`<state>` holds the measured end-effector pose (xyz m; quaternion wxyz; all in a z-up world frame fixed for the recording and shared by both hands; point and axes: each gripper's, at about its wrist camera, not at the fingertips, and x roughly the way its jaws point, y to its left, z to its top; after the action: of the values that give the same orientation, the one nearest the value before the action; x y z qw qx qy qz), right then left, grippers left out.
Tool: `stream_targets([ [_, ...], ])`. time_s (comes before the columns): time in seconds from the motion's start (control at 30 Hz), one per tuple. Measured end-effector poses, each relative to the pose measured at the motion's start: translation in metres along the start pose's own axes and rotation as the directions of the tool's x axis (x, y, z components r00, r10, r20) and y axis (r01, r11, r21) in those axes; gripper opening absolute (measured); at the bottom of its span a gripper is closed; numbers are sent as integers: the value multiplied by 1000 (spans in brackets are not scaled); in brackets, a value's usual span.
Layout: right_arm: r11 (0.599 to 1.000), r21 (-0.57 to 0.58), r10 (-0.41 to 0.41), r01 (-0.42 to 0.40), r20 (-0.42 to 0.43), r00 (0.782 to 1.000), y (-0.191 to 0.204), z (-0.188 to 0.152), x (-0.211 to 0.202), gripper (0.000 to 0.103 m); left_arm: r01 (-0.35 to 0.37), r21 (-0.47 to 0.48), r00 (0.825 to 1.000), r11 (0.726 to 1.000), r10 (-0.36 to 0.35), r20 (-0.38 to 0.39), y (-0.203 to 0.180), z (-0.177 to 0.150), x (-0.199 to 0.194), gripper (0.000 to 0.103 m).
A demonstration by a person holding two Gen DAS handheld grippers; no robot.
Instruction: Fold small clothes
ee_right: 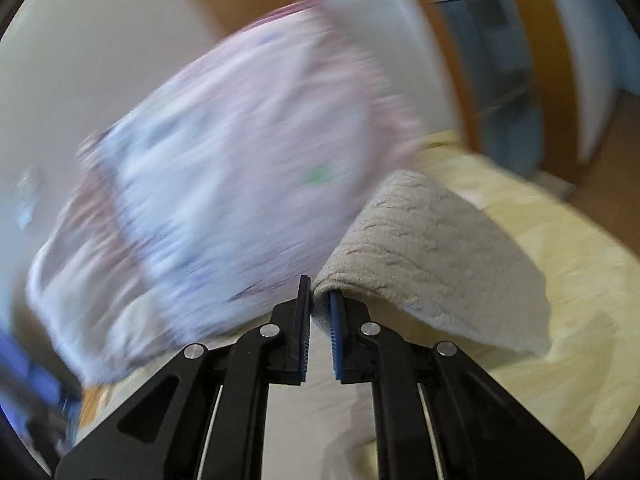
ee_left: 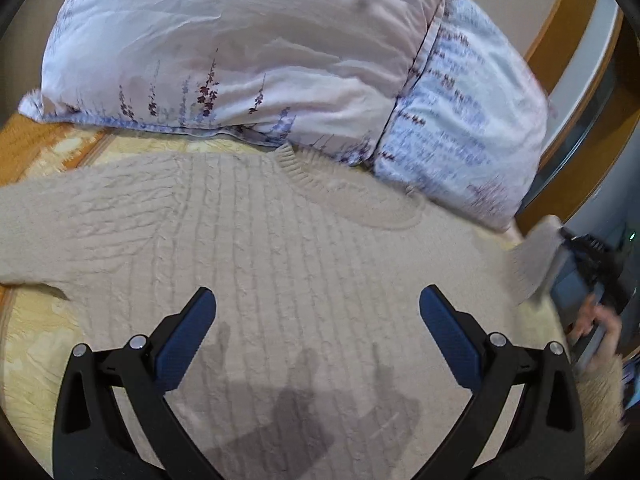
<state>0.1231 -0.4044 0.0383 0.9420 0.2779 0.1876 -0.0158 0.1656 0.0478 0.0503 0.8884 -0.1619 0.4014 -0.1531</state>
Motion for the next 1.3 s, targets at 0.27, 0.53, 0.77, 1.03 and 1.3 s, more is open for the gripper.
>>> stream_targets([
  [0.27, 976, -148, 100, -159, -345, 933, 81, -111, 58, 9, 120, -83, 992, 989, -123, -35, 2, 5, 9, 101],
  [0.53, 985, 78, 169, -152, -352, 921, 54, -100, 59, 41, 129, -135, 984, 982, -143, -103, 16, 15, 24, 101],
  [0.77, 988, 140, -25, 60, -240, 970, 17, -73, 48, 36, 170, -186, 975, 968, -193, -109, 27, 24, 33, 99],
  [1.03, 973, -162, 134, -167, -194, 972, 130, -77, 36, 9, 219, -294, 963, 930, -254, -86, 51, 23, 30, 91],
  [1.3, 916, -176, 255, -361, -441, 861, 160, -130, 38, 56, 247, -428, 941, 870, -321, -111, 63, 16, 48, 83],
])
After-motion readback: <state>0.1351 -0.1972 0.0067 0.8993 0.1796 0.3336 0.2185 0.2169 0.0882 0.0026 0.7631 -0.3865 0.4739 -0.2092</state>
